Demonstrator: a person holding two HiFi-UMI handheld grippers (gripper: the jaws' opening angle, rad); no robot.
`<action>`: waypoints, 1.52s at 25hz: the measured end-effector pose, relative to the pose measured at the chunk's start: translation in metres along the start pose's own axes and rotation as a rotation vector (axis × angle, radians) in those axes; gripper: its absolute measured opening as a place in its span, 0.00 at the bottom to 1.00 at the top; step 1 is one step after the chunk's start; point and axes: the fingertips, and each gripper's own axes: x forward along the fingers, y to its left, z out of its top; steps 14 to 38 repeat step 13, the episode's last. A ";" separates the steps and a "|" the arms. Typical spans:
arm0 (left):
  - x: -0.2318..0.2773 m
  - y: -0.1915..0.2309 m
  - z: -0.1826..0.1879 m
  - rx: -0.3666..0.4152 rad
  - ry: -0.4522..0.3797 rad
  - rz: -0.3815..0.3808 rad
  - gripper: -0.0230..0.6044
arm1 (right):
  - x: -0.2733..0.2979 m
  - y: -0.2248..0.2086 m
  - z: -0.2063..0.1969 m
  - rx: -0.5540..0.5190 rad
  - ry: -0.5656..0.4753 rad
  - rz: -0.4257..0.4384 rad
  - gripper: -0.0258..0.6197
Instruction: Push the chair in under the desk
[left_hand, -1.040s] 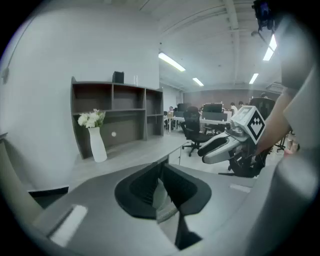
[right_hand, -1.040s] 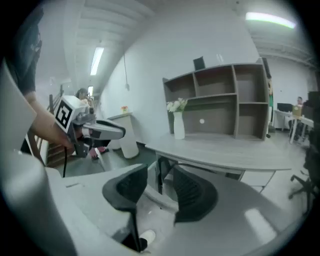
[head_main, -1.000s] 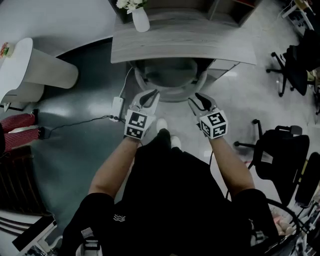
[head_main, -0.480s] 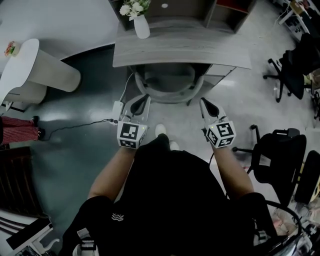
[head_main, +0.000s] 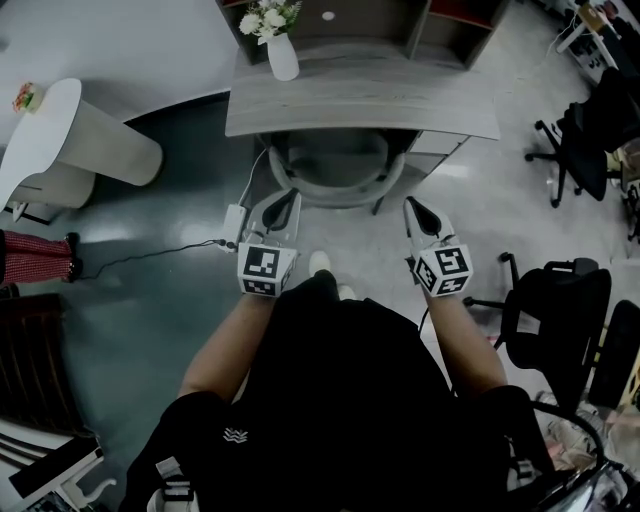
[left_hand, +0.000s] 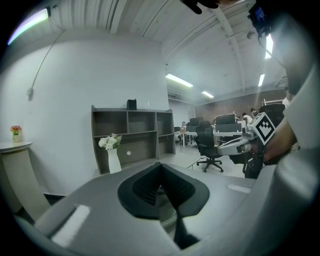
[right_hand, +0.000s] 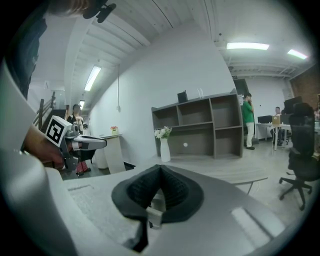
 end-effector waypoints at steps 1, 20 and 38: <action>0.000 -0.002 0.001 0.001 0.001 0.005 0.05 | -0.001 -0.001 0.000 0.000 0.000 0.000 0.04; -0.011 0.001 -0.006 0.001 0.041 0.061 0.05 | -0.005 0.002 0.001 -0.005 -0.002 0.008 0.04; -0.011 0.001 -0.006 0.001 0.041 0.061 0.05 | -0.005 0.002 0.001 -0.005 -0.002 0.008 0.04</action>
